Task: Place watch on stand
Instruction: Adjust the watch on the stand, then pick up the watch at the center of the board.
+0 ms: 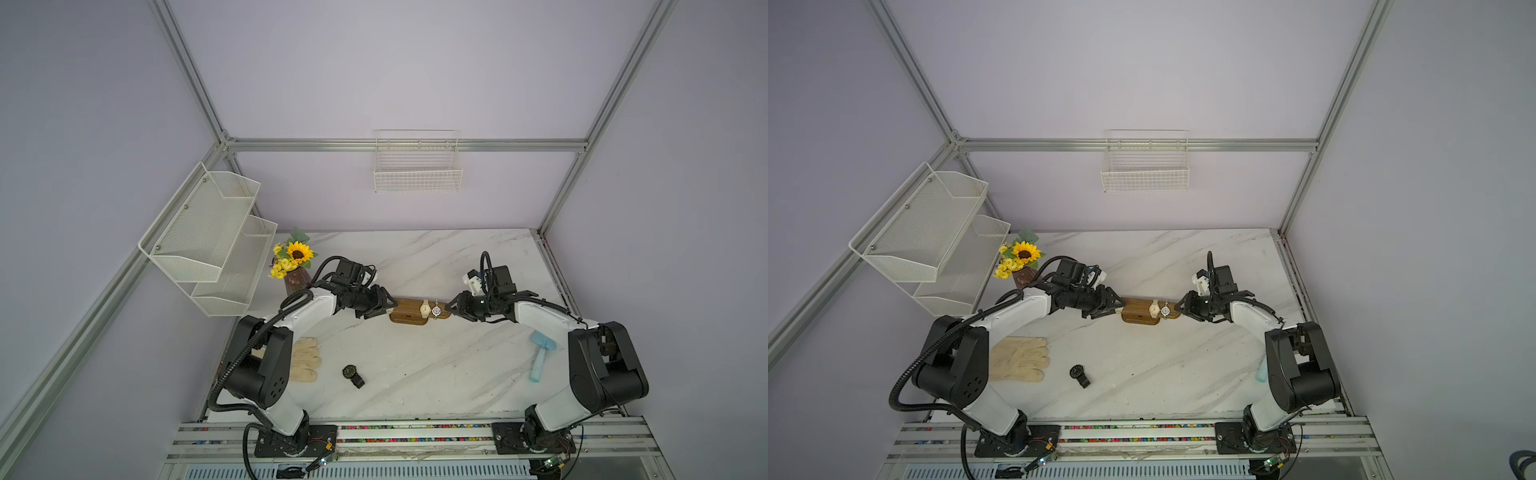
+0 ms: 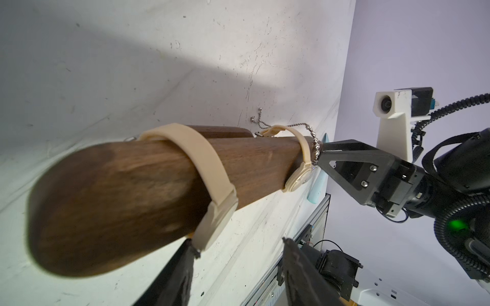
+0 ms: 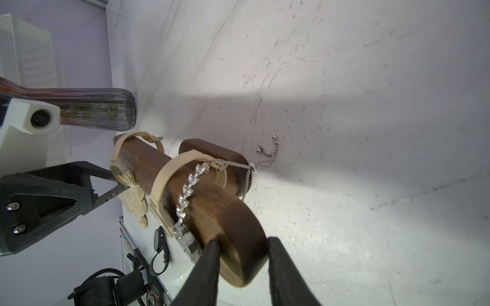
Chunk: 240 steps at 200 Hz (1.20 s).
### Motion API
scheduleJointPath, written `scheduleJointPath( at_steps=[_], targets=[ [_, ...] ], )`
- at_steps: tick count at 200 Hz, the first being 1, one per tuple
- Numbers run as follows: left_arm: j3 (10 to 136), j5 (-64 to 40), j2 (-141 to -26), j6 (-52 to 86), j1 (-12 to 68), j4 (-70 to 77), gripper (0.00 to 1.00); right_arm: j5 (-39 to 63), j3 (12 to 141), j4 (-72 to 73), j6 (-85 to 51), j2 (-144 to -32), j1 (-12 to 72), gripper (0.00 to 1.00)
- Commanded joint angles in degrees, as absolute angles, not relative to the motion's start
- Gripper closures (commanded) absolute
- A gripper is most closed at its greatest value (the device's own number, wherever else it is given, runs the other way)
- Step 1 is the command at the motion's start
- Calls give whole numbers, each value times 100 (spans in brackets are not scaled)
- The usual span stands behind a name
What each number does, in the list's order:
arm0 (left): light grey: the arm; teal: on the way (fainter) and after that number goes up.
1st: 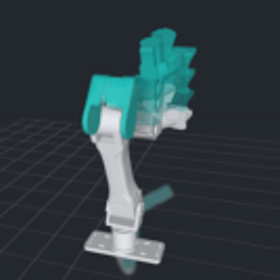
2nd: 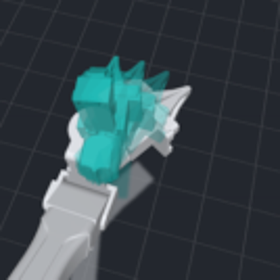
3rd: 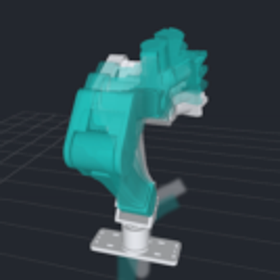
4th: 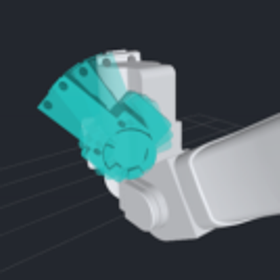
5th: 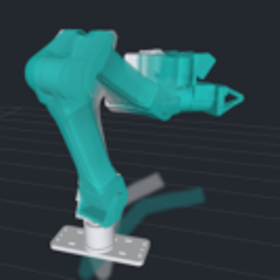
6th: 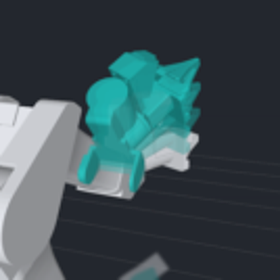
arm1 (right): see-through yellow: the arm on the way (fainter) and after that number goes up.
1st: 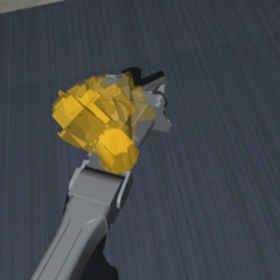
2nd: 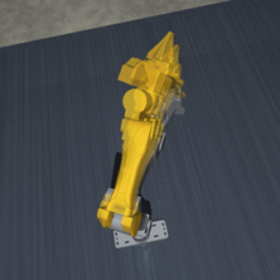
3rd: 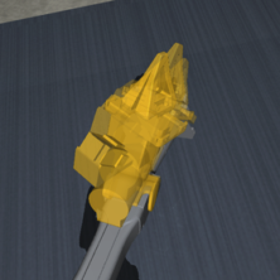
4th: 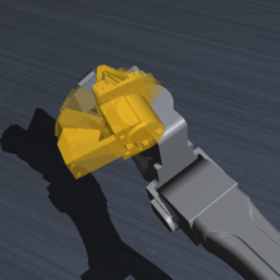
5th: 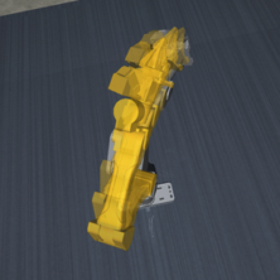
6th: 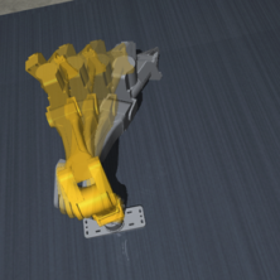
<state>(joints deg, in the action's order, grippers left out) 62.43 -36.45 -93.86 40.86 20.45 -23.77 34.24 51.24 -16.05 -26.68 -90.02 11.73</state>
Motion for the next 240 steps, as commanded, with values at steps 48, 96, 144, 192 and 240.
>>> scheduleJointPath(
  at_steps=[48,96,144,192,240],
  targets=[
    [6873,-3419,-9293,3516,1792,-3048,45,3422,5210,-1582,-2603,-8946,1109,66],
    [6908,-3130,-8939,3291,1611,-3395,42,3414,5222,-1591,-2597,-8947,1096,66],
    [6435,-2035,-7715,2822,1739,-4531,45,3367,5144,-1600,-2532,-8941,1098,66],
    [5874,-1431,-6894,2944,2063,-5058,45,2898,4867,-1790,-2399,-8288,1090,64],
    [5433,-1619,-6387,3209,2062,-5359,47,1966,4394,-2546,-2329,-6548,1109,62]
  ],
)
